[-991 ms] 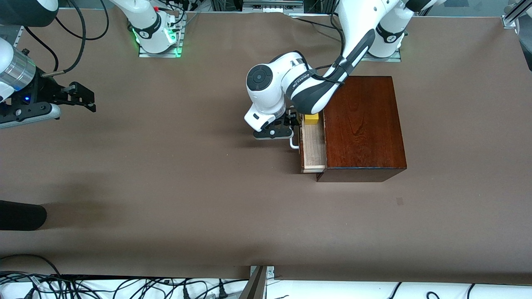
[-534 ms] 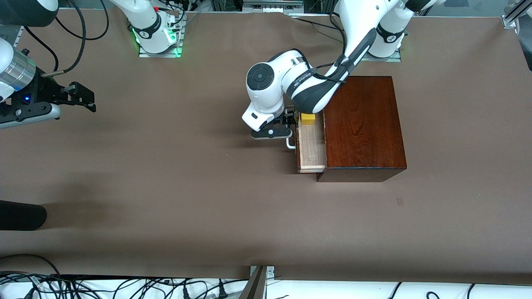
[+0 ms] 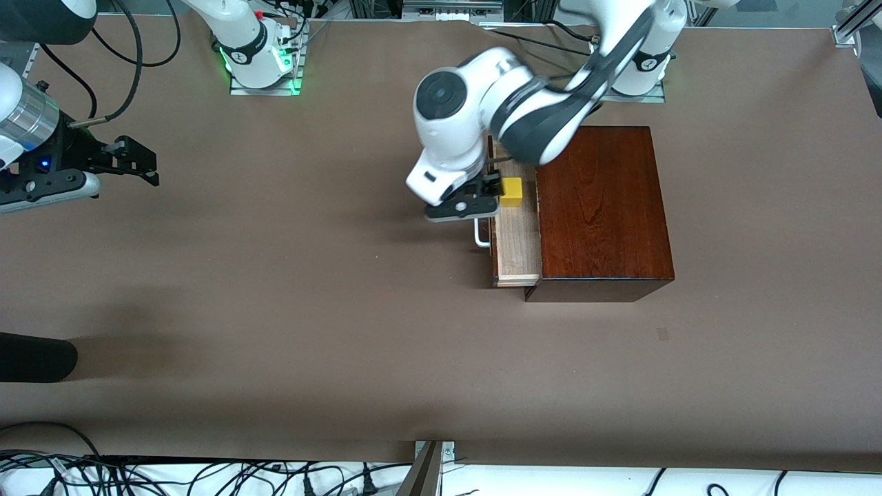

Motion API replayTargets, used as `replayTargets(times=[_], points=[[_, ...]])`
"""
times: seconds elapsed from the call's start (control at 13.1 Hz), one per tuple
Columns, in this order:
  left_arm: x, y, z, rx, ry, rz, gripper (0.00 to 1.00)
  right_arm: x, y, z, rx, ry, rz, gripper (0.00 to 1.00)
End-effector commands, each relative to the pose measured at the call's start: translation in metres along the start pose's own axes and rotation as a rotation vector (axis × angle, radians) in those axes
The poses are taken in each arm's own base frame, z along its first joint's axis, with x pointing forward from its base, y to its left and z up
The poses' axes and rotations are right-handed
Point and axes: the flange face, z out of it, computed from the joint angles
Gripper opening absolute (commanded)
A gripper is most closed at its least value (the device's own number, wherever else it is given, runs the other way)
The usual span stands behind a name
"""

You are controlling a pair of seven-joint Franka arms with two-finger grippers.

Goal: Open drawer, take yellow block, close drawer

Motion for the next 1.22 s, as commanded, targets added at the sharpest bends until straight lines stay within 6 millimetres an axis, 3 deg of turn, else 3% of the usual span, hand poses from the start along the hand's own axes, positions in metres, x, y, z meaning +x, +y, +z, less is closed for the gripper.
replayTargets(times=[0.0,0.23,0.38,0.61,0.69,0.84,0.99,1.07,1.14], points=[[0.022,-0.079,-0.059,0.034,-0.003,-0.03,1.0,0.001,0.001,-0.005,-0.01,-0.004,-0.004,1.0],[0.068,-0.18,-0.089,0.021,-0.041,0.02,1.0,0.001,0.0,-0.006,-0.004,-0.003,-0.003,1.0],[0.085,-0.252,-0.109,-0.047,-0.053,0.055,1.0,0.002,-0.011,-0.008,-0.003,0.0,-0.021,1.0],[0.084,-0.344,-0.113,-0.09,-0.06,0.173,1.0,0.006,-0.053,-0.011,0.044,0.015,-0.085,1.0],[0.083,-0.37,-0.11,-0.099,-0.045,0.225,1.0,0.01,-0.076,-0.008,0.055,0.017,-0.127,1.0],[0.081,-0.395,-0.11,-0.103,0.004,0.231,1.0,0.009,-0.132,-0.008,0.051,0.009,-0.229,1.0],[0.087,-0.433,-0.099,-0.142,0.03,0.163,1.0,0.011,-0.195,0.012,0.06,-0.028,-0.338,1.0],[0.088,-0.437,-0.092,-0.16,0.04,0.149,1.0,0.012,-0.23,0.032,0.072,-0.066,-0.4,1.0],[0.089,-0.44,-0.091,-0.158,0.042,0.153,1.0,0.008,-0.266,0.039,0.071,-0.065,-0.462,1.0]])
